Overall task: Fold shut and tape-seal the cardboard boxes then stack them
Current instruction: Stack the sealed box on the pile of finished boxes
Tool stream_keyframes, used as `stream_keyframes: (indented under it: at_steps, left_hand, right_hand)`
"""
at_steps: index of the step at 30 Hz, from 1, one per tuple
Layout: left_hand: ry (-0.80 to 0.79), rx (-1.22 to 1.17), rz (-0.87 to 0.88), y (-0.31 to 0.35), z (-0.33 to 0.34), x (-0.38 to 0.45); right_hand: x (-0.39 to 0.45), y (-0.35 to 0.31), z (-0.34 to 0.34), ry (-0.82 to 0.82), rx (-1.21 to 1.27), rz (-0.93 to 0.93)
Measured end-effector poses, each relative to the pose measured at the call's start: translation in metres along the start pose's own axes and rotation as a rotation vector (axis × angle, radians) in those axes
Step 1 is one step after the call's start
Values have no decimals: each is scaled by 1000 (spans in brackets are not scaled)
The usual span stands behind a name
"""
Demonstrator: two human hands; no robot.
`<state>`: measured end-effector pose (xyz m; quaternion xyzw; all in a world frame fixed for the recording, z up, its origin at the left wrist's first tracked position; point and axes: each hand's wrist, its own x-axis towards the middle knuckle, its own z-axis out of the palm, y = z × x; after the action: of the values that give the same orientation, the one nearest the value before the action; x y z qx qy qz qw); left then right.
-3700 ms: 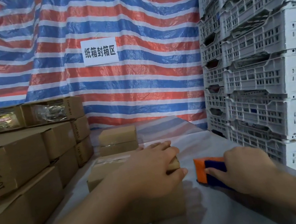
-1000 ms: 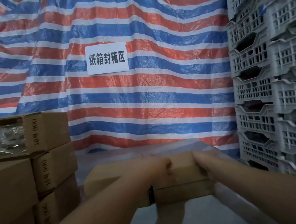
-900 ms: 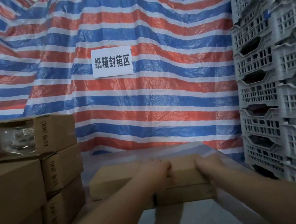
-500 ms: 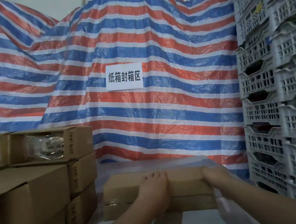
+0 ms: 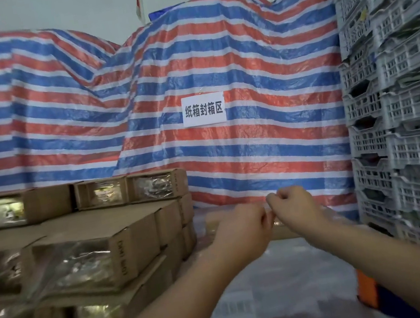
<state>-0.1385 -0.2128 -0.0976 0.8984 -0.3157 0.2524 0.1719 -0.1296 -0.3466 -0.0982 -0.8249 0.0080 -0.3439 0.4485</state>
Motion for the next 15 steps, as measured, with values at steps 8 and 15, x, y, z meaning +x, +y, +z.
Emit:
stream_keyframes:
  at_steps: [8,15]
  left_hand:
    - [36,-23,-153,-19,-12,-131]
    - [74,-37,-212,-58,-29,-156]
  right_hand:
    - [-123,-7,5,-103,172,44]
    - [-133,15,25,-196,67,58]
